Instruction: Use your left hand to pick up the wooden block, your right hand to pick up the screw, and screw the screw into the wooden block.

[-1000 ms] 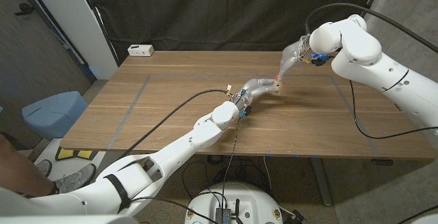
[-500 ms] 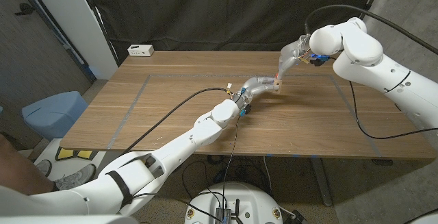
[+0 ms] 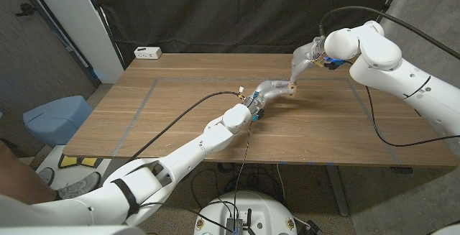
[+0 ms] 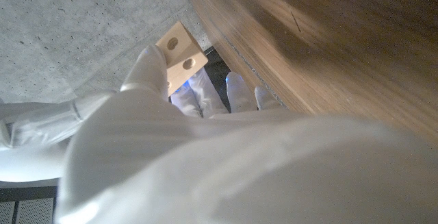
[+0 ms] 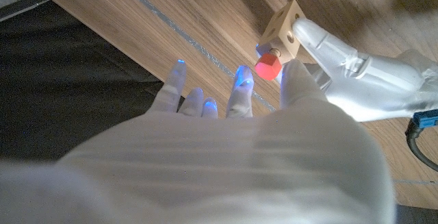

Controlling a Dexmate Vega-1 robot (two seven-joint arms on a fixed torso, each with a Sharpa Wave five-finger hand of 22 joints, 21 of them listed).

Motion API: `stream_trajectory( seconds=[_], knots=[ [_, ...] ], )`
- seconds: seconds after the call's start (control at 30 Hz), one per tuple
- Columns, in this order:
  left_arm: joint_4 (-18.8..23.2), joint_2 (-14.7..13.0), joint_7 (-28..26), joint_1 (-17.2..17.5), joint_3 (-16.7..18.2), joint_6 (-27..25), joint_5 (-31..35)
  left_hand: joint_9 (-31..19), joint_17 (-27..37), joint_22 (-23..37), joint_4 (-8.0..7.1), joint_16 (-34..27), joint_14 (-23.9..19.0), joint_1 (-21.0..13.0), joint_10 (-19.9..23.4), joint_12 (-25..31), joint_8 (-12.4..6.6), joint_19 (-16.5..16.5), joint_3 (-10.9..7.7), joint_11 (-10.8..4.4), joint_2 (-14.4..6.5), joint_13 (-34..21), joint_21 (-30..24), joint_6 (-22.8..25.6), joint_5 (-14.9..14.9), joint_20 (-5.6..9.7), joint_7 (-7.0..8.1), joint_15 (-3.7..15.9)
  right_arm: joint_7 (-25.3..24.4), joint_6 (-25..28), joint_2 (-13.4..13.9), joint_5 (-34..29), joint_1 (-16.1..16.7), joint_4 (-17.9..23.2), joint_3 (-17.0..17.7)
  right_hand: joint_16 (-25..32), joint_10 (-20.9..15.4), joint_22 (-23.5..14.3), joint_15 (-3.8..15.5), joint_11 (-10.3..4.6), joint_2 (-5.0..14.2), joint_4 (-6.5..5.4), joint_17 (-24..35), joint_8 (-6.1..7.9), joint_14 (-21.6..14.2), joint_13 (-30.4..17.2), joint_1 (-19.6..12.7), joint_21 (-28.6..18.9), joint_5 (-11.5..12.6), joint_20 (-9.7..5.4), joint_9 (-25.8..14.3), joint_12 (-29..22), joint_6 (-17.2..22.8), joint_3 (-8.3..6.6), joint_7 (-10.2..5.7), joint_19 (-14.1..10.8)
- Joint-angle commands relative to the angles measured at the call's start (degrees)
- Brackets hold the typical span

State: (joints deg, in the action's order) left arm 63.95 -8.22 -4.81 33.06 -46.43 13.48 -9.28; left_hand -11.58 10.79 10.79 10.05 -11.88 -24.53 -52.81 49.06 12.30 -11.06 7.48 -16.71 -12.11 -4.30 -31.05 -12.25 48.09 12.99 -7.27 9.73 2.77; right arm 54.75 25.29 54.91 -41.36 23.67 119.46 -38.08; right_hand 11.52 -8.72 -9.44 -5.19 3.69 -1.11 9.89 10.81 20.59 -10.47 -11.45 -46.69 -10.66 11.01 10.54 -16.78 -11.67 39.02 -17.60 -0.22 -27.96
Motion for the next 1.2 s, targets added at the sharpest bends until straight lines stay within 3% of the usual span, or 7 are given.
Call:
stream_trajectory(
  seconds=[0.03,0.9,1.2],
  knots=[
    [0.5,-0.2,-0.1,0.2,0.0,-0.4,0.2,-0.1,0.2,0.2,-1.28,-0.1,0.0,-0.2,0.1,0.1,-0.42,0.0,-1.47,-0.34,-0.5,0.0,-0.3,0.3,0.4,0.08,0.52,2.92,-1.2,0.1,0.1,0.0,0.5,0.1,-0.2,0.5,-0.7,-0.2,0.49,-0.33,-0.02,0.0,0.2,0.77,-0.6,-0.2,-1.2,-0.4,-0.2,-0.13,-0.1,-0.3,1.6,-0.84,-0.51,-0.6],
    [1.7,-0.6,-0.5,0.9,-0.1,-0.9,0.4,-0.1,0.2,0.3,-1.32,-0.2,-0.1,-0.2,0.1,0.2,-0.43,0.0,-1.49,-0.31,-0.6,0.0,-0.3,0.1,0.4,0.02,0.39,2.88,-3.8,0.5,0.7,-0.3,2.3,1.3,0.4,0.9,-4.5,-0.2,3.21,-3.03,0.39,-0.2,0.3,4.14,-3.2,0.0,-3.7,-0.5,-0.4,-1.53,0.1,-0.7,9.3,-3.29,-2.25,-2.2],
    [1.7,-0.6,-0.5,0.8,-0.1,-1.0,0.4,-0.1,0.2,0.3,-1.25,-0.2,-0.1,-0.2,0.0,0.2,-0.45,0.0,-1.53,-0.3,-0.5,0.0,-0.3,0.1,0.4,0.04,0.38,2.93,-4.7,1.3,0.8,-1.4,3.2,1.7,0.6,1.0,-5.6,-0.2,4.23,-2.99,0.4,-0.27,0.3,4.8,-4.0,0.0,-4.1,-0.6,-0.5,-2.11,0.3,-0.7,10.9,-3.9,-2.36,-2.8]
  ],
)
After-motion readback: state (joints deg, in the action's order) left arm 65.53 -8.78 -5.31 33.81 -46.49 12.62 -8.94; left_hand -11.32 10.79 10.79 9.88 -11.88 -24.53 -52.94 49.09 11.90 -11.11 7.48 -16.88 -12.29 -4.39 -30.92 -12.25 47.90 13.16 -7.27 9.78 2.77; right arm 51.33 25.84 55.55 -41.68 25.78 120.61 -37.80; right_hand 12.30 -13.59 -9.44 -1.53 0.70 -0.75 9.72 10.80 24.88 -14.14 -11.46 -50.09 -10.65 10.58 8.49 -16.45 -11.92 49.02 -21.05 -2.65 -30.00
